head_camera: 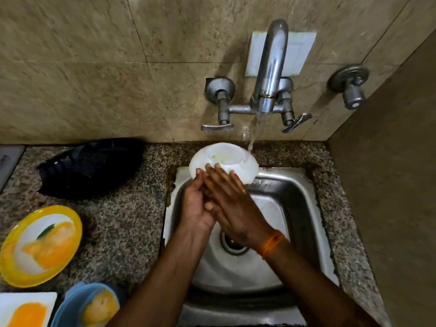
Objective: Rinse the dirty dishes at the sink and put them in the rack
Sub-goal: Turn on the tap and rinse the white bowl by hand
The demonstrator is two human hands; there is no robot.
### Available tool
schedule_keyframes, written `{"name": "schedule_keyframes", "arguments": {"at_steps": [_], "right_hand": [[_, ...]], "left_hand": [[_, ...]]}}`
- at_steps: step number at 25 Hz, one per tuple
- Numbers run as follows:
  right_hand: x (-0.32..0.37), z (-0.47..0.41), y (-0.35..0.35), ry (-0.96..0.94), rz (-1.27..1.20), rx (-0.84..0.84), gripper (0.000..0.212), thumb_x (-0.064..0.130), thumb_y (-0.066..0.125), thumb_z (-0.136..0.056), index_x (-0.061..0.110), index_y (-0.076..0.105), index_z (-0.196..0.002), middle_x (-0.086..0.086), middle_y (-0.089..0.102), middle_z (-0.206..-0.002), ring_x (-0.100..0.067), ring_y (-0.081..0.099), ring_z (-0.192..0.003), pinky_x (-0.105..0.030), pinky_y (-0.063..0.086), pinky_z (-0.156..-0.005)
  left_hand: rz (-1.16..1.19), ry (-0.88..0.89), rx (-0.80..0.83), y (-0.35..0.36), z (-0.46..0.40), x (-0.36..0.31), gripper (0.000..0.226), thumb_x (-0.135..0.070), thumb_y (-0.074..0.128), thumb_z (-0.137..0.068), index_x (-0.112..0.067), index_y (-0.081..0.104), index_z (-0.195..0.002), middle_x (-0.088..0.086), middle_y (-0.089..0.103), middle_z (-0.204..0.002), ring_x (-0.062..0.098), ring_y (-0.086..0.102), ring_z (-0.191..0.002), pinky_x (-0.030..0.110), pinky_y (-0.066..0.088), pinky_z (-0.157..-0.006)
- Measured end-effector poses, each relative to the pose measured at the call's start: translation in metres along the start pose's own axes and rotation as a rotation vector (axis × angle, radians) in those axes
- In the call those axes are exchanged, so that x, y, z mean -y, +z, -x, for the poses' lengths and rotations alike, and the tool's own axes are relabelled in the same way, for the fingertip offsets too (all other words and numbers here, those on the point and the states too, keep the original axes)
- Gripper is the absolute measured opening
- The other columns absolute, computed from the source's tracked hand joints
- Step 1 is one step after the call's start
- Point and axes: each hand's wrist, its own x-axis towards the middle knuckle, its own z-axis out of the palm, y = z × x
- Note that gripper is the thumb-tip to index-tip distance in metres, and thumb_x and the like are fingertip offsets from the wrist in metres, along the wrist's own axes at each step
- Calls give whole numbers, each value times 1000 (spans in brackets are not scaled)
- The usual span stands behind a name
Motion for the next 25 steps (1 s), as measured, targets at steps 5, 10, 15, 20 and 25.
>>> {"name": "schedule_keyframes", "arguments": {"at_steps": [5, 10, 15, 20, 25], "right_hand": [[-67, 25, -5, 181, -49, -157, 73, 27, 58, -100, 9, 23, -161, -9, 17, -170, -22, 14, -158, -46, 19, -127], [-78, 34, -9, 330, -62, -404, 44, 11, 51, -102, 10, 51, -147, -13, 63, -139, -25, 60, -128, -37, 49, -107], [-70, 31, -5, 645, -209, -454, 21, 27, 51, -105, 14, 68, -110, -2, 70, -79, -24, 68, -72, -28, 40, -60], [-64, 37, 1, 712, -309, -320, 18, 28, 56, -102, 24, 59, -85, 6, 63, -74, -14, 60, -67, -29, 43, -64], [-73, 56, -14, 768, -222, -382, 34, 36, 51, -99, 16, 55, -72, -5, 61, -66, -27, 61, -64, -33, 40, -57]], "left_hand": [[127, 116, -17, -9, -10, 0, 31, -15, 48, -105, 3, 60, -127, 21, 74, -115, 31, 66, -114, 52, 62, -84], [-129, 88, -7, -5, -5, -8, 27, -26, 51, -105, -4, 64, -115, 18, 76, -114, 26, 78, -96, 40, 66, -77], [-770, 736, -144, -29, 4, -6, 18, -17, 61, -102, -11, 62, -119, 5, 76, -112, 17, 75, -97, 35, 63, -74], [-1382, 1019, -235, -56, -7, 3, 34, -30, 52, -104, -16, 61, -133, 4, 63, -131, 20, 58, -120, 40, 51, -101], [-1317, 566, -255, -49, -22, 26, 52, -26, 51, -106, -24, 38, -156, 7, 48, -156, 25, 47, -138, 41, 45, -107]]}}
